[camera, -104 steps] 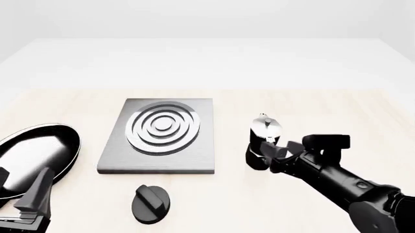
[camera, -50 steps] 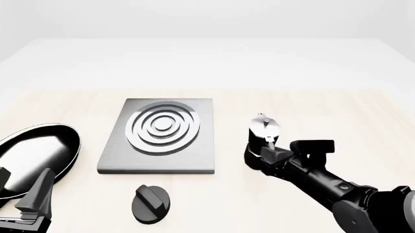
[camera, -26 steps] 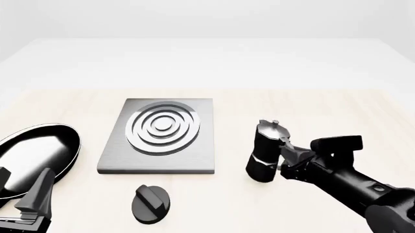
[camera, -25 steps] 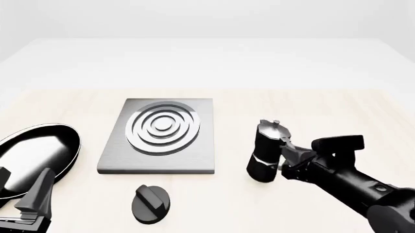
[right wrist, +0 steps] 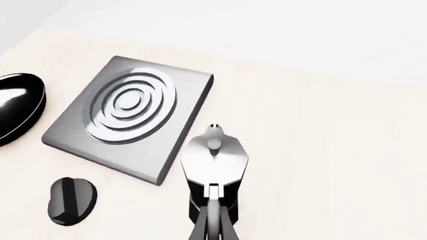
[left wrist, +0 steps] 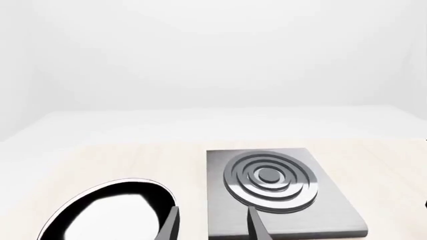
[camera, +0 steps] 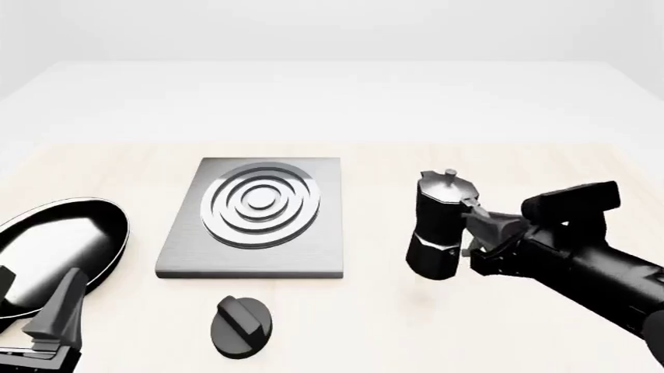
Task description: Turn on the stove and put the moka pot on it.
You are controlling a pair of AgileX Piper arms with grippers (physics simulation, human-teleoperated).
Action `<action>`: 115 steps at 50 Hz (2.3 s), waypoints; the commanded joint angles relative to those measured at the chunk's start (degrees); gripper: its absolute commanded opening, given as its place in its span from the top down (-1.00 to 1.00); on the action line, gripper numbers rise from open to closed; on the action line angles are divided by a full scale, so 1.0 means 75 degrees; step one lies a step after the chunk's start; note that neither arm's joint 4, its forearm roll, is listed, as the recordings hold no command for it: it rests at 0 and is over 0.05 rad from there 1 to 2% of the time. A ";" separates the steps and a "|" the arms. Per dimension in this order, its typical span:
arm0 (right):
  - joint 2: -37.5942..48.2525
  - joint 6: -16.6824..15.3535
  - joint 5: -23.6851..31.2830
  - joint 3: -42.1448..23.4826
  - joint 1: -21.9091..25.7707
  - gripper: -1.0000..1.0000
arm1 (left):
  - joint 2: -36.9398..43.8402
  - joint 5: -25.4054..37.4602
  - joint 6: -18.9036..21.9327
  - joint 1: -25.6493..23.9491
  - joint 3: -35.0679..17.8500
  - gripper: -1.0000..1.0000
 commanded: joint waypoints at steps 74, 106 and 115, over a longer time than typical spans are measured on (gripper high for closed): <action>0.3204 -0.1231 -0.1080 -0.4011 0.2007 1.00 | 0.0000 -0.0080 0.0098 0.0175 0.0018 -1.00; 0.4967 -0.1051 -0.1978 -0.5063 0.2534 1.00 | 0.0000 -0.0042 0.0137 0.0011 0.0018 -1.00; 0.5409 -0.0945 -0.2214 -0.5304 0.2574 1.00 | 0.0000 -0.0047 0.0139 -0.0026 0.0019 -1.00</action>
